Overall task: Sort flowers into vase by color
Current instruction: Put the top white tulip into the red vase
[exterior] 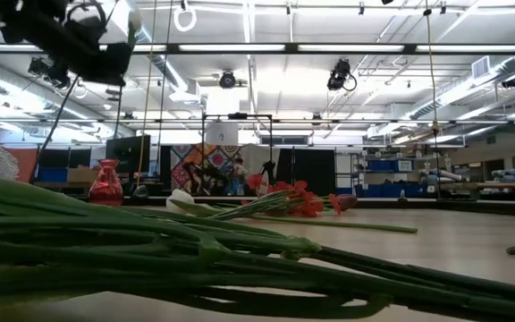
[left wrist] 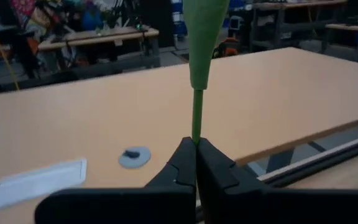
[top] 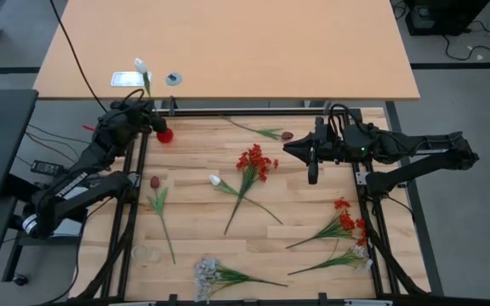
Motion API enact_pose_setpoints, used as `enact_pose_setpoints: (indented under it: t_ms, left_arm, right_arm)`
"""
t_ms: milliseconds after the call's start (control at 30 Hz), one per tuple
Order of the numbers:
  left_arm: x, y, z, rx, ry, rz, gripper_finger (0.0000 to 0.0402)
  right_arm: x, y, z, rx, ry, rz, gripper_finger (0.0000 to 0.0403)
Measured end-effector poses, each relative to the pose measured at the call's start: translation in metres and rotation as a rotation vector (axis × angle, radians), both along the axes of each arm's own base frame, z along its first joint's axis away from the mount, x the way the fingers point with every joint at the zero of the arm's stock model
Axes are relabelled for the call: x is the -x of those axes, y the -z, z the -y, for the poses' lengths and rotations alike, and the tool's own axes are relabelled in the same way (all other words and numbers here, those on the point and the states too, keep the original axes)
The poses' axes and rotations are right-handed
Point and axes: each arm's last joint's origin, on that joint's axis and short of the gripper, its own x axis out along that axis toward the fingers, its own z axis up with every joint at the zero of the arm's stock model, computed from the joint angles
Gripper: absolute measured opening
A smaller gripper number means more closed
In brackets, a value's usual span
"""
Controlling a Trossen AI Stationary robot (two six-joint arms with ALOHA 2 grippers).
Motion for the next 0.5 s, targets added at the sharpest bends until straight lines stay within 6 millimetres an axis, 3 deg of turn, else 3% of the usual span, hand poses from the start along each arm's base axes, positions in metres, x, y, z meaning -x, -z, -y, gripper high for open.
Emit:
enact_pose_setpoints:
  t_ms: [367, 500]
  left_arm:
    - [0.004, 0.043, -0.008, 0.047, -0.062, 0.013, 0.0004]
    - [0.008, 0.049, -0.010, 0.094, -0.116, 0.069, 0.0027]
  right_arm:
    - [0.000, 0.000, 0.000, 0.000, 0.000, 0.000, 0.0052]
    - [0.000, 0.000, 0.000, 0.000, 0.000, 0.000, 0.0052]
